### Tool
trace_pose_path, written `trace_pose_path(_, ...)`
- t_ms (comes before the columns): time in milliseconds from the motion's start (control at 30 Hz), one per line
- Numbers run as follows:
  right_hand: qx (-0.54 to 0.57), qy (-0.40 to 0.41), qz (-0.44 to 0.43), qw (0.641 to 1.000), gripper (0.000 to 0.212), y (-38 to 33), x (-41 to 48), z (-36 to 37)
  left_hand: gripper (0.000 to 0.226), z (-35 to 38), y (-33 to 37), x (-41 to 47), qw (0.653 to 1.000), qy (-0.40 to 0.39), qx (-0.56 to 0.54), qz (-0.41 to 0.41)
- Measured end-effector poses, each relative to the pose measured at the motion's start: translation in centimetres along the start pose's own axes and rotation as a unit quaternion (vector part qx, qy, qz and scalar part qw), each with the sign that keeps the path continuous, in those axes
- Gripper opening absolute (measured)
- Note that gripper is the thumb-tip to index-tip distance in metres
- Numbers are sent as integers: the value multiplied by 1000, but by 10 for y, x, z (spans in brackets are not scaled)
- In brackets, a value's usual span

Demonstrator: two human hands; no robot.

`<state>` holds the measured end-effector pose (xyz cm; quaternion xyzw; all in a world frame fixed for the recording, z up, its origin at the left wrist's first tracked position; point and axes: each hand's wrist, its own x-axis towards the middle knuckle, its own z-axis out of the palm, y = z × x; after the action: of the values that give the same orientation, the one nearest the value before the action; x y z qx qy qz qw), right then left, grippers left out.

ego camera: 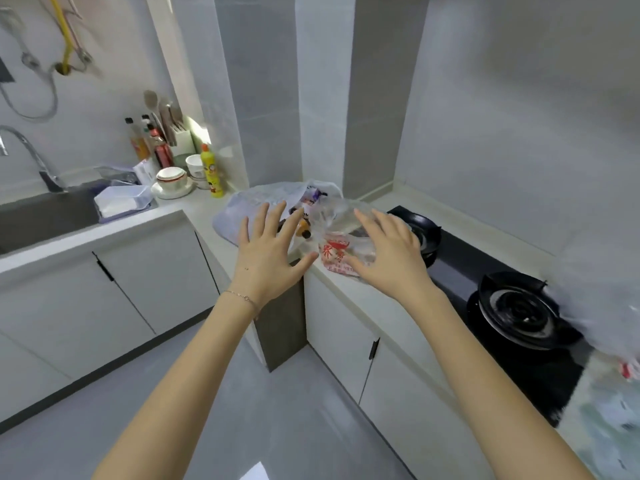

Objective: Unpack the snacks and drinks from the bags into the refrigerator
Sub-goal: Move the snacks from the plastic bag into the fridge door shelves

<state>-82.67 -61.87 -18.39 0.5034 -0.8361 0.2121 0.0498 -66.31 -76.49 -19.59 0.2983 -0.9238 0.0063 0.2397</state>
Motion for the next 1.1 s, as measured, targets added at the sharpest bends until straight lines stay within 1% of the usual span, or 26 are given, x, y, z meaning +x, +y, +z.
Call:
trace_pose_path(200,-6,24,62,998,77,30,62,15,74,46,-18,83,998,-9,-20,55)
trace_pose_path(400,0,-15,104,995,76,71,120,47,80,107,-26,147,994,-63,-15,85)
trace_pose_path(567,11,-29,125,992,73,118,169,72,88,158,-29,202,990,-114,-23,74)
trace_pose_path(700,27,-50,124,991,70,159,208,101,91,209,-31,243,984,-162,-5,72)
trace_pose_path(833,56,-90,117,987,64,193,243,133,91,256,-33,269,974,-215,-8,63)
trace_pose_path(933,54,-131,113,983,64,211,264,154,86,283,-35,280,967,-249,-19,54)
trace_pose_path(1033,33,-159,116,980,64,227,273,173,67,312,-38,285,953,-298,-40,47)
trace_pose_path(1100,26,-175,119,977,60,236,274,186,63,330,-39,287,942,-325,-59,54)
